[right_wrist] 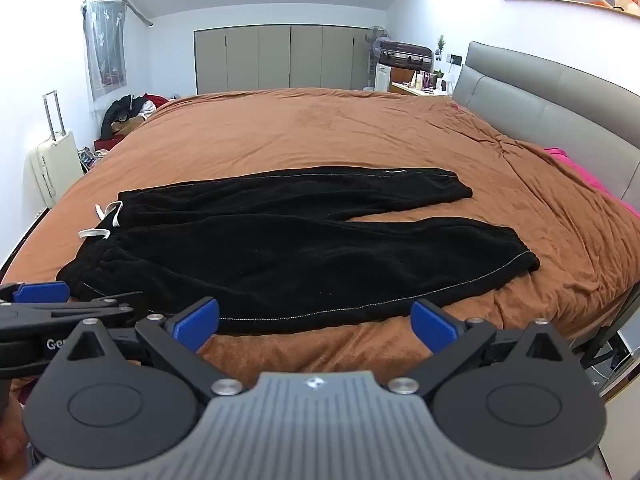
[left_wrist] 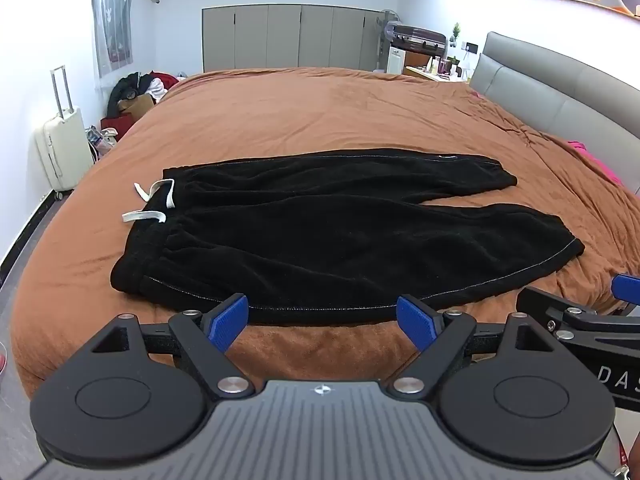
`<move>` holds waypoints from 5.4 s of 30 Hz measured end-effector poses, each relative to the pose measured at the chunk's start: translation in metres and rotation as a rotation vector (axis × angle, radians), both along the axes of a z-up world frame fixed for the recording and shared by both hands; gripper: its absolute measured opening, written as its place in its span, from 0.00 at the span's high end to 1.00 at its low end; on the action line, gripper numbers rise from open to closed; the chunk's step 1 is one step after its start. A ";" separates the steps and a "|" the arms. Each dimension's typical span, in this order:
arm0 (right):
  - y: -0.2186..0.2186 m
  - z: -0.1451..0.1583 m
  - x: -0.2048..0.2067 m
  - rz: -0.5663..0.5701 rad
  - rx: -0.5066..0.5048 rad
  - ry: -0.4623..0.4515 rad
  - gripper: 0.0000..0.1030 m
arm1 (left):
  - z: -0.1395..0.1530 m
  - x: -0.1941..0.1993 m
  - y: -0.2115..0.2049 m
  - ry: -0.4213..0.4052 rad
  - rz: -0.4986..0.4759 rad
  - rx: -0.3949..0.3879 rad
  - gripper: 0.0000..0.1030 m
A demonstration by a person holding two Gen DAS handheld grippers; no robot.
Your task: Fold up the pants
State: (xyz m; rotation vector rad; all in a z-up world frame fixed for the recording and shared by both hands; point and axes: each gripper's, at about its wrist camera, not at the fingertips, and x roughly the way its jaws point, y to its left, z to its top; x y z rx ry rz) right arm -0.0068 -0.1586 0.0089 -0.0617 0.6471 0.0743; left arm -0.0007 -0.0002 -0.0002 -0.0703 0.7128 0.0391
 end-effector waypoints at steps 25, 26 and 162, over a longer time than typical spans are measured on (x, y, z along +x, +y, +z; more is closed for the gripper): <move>0.001 -0.002 -0.002 -0.001 0.010 0.014 0.05 | -0.003 0.000 0.001 0.010 0.000 0.000 0.05; 0.000 -0.002 -0.001 -0.001 0.010 0.015 0.05 | -0.003 0.000 0.001 0.011 0.000 0.000 0.05; -0.329 -0.214 0.269 -0.536 0.942 -0.025 0.91 | -0.144 0.093 0.260 0.017 0.417 -0.770 0.77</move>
